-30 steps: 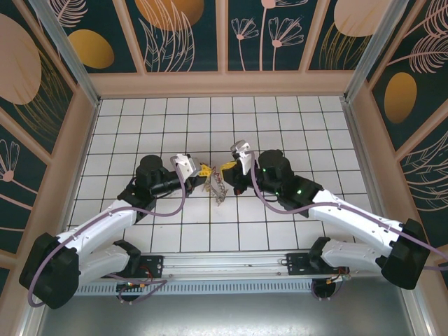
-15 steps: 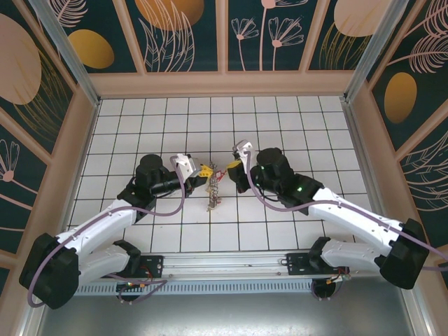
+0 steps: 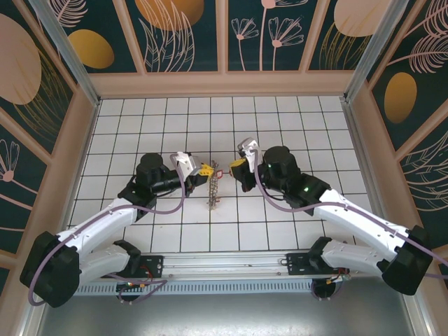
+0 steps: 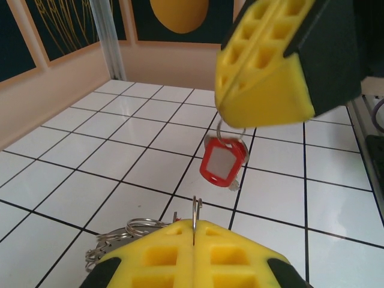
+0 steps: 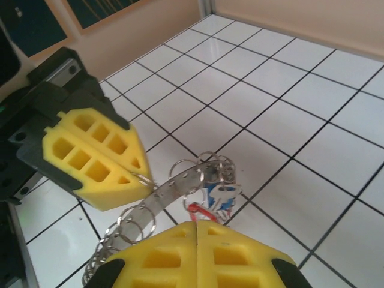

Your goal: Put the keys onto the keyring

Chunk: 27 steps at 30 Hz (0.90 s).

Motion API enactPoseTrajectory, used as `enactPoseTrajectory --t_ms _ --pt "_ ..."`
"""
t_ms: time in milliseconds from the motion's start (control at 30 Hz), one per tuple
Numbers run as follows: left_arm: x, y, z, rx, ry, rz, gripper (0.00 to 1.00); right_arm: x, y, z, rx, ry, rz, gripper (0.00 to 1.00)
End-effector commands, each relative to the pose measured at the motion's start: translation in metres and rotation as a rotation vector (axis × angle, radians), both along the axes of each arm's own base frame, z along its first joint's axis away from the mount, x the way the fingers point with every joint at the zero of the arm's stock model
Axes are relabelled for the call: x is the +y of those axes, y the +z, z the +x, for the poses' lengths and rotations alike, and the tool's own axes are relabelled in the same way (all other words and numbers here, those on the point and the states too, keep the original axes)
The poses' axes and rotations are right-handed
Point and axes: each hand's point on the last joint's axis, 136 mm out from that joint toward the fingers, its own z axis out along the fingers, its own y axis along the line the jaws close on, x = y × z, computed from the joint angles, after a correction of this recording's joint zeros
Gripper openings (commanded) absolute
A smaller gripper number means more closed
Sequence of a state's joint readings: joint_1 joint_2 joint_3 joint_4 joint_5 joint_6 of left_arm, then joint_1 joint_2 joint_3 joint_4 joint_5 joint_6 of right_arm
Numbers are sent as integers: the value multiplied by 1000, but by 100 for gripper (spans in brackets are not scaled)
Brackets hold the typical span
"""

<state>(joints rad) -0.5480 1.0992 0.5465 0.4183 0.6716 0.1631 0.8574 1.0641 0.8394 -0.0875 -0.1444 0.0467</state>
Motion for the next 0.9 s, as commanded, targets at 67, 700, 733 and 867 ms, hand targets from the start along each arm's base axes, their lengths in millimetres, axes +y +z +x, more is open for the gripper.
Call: enactPoseTrajectory --t_ms 67,700,733,867 --pt "-4 35 5 -65 -8 -83 0 17 13 -7 6 60 110 0" --pt "-10 43 5 -5 -43 -126 0 33 15 -8 47 95 213 0" --pt "-11 43 5 0 -49 -123 0 32 16 -7 45 89 215 0" --pt "-13 43 4 14 -63 -118 0 31 17 -2 36 63 210 0"
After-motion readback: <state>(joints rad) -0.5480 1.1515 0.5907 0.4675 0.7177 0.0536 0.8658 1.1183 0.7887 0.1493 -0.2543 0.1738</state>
